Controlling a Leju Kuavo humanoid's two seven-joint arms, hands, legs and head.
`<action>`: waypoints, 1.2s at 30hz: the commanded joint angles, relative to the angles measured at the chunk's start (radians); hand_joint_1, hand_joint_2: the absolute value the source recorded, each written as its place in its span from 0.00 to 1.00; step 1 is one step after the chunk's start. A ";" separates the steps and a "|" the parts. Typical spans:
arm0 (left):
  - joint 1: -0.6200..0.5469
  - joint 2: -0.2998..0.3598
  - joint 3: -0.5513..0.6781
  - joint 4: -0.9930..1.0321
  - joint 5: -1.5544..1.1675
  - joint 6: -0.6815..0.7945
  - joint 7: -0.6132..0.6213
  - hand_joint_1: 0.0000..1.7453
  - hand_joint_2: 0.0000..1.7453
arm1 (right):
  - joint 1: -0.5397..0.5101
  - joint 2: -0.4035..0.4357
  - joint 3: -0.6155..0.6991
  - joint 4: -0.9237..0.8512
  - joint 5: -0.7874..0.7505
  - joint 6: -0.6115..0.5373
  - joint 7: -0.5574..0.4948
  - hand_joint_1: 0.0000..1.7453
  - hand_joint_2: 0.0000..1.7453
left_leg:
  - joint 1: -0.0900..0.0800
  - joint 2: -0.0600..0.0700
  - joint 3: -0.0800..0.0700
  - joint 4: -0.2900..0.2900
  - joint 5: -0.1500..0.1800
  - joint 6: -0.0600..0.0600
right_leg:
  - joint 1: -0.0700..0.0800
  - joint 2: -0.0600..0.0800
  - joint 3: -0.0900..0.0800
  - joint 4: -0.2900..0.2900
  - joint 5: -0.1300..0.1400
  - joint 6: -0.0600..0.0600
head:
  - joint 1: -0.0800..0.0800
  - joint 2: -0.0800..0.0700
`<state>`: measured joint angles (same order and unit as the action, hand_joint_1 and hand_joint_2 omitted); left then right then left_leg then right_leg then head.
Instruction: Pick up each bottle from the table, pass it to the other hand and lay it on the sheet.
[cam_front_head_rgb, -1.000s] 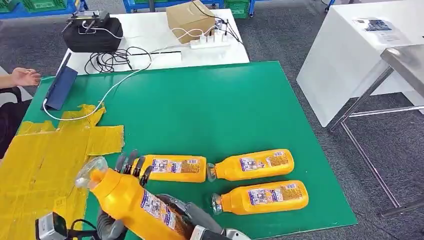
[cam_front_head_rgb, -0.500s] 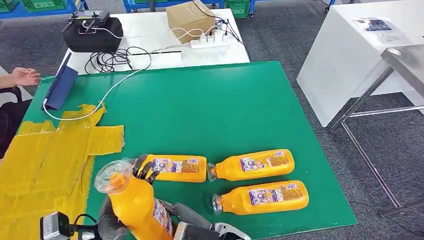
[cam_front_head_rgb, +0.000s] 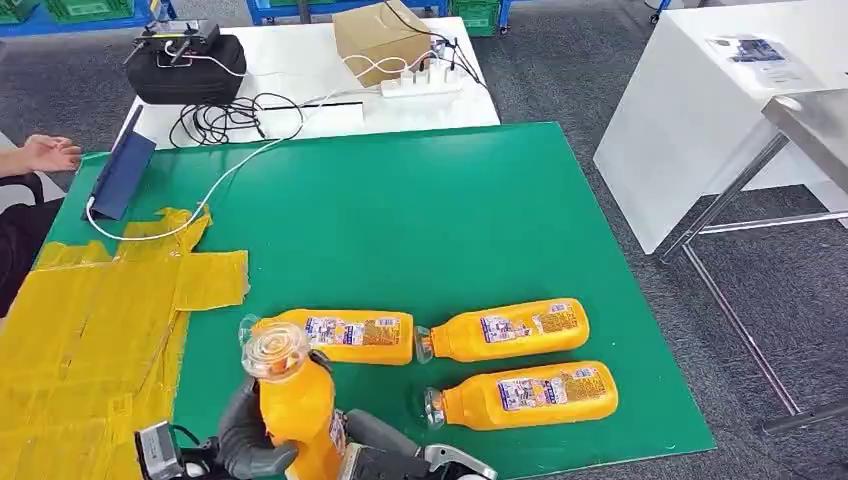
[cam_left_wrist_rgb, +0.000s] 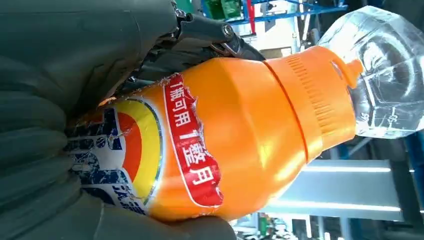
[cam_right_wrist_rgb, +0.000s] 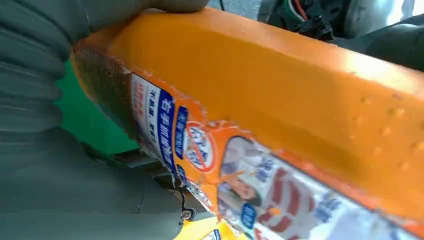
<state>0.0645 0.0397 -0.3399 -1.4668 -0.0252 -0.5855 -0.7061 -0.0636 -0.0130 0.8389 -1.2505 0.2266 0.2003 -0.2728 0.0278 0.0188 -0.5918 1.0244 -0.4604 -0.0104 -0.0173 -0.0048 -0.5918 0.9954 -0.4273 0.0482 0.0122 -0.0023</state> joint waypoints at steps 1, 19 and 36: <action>-0.006 0.049 -0.129 0.057 -0.027 0.018 0.008 1.00 1.00 | -0.085 0.047 0.046 0.074 -0.007 0.014 0.006 1.00 1.00 | -0.001 0.002 0.003 -0.002 0.000 0.002 | 0.000 0.003 0.002 -0.001 0.000 -0.002 | 0.000 0.000; 0.141 0.079 0.373 -0.373 -0.415 0.437 0.302 1.00 1.00 | 0.141 -0.073 -0.220 -0.478 0.150 -0.165 0.055 0.00 1.00 | 0.001 0.004 -0.003 0.004 -0.003 0.002 | 0.001 0.005 -0.005 0.004 -0.001 -0.002 | 0.001 0.000; 0.147 0.305 0.374 -0.411 -1.351 0.869 0.525 1.00 1.00 | 0.155 -0.110 -0.259 -0.476 0.160 -0.154 0.038 0.00 1.00 | 0.001 0.000 0.000 -0.001 0.001 0.001 | 0.001 0.001 -0.002 0.000 0.000 -0.002 | 0.000 0.000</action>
<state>0.2190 0.2301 0.0702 -1.9261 -1.1636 0.2533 -0.2689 0.1158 -0.0858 0.5875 -1.7418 0.3952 0.0320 -0.2323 0.0290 0.0202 -0.5937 1.0244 -0.4598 -0.0112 -0.0165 -0.0041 -0.5952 0.9957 -0.4272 0.0479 0.0126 -0.0023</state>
